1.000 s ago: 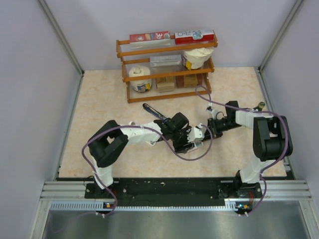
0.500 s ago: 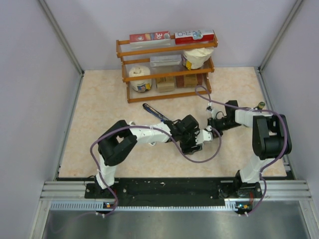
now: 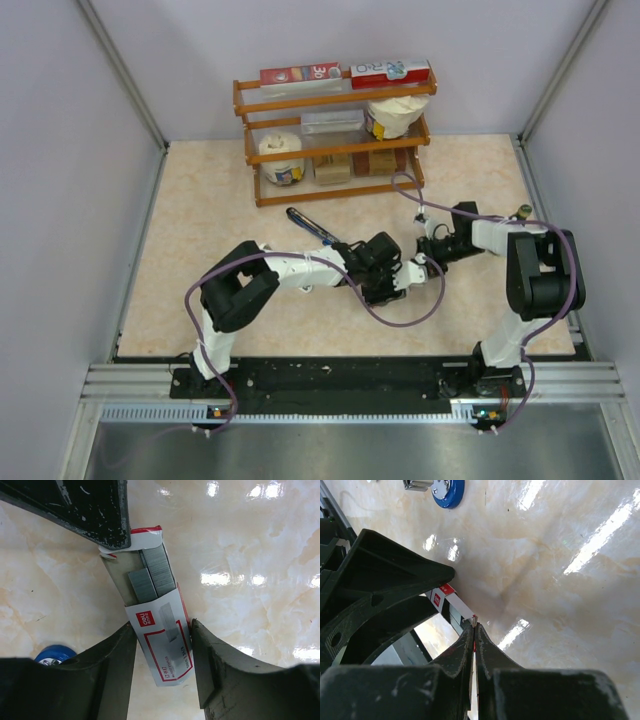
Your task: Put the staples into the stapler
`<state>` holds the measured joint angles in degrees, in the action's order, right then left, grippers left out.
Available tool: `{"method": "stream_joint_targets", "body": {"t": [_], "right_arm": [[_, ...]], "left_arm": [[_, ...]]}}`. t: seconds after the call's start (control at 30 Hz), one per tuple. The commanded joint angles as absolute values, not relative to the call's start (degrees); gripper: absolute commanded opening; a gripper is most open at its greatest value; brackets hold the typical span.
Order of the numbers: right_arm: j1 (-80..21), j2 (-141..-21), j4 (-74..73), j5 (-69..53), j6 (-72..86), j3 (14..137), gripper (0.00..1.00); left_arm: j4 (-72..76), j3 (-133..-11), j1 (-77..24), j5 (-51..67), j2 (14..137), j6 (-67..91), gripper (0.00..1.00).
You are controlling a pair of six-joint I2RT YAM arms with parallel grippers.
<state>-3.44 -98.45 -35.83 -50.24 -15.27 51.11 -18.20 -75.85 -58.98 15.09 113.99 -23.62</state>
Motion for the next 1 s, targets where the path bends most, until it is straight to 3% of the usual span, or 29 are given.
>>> {"method": "stream_joint_targets", "body": {"t": [0.0, 0.37, 0.53, 0.77, 0.97], "right_arm": [[-2.02, -98.44, -35.86, -50.01, -15.82, 53.26, 0.0], [-0.26, -98.26, -36.38, -49.57, -15.82, 53.26, 0.0], [-0.26, -98.17, -36.47, -49.57, -16.0, 53.35, 0.01], [-0.26, -97.3, -36.39, -48.6, -16.08, 53.44, 0.23], [-0.26, -94.14, -36.39, -46.76, -17.05, 53.61, 0.32]], "left_arm": [[-19.25, -76.55, -59.15, 13.8, 114.7, -23.9, 0.5], [-19.34, -75.67, -59.06, 14.85, 114.52, -24.52, 0.51], [-19.34, -76.11, -59.15, 14.77, 114.78, -24.34, 0.58], [-19.25, -76.29, -59.15, 13.45, 113.65, -24.43, 0.66], [-19.25, -76.2, -58.89, 11.69, 110.49, -24.78, 0.72]]}}
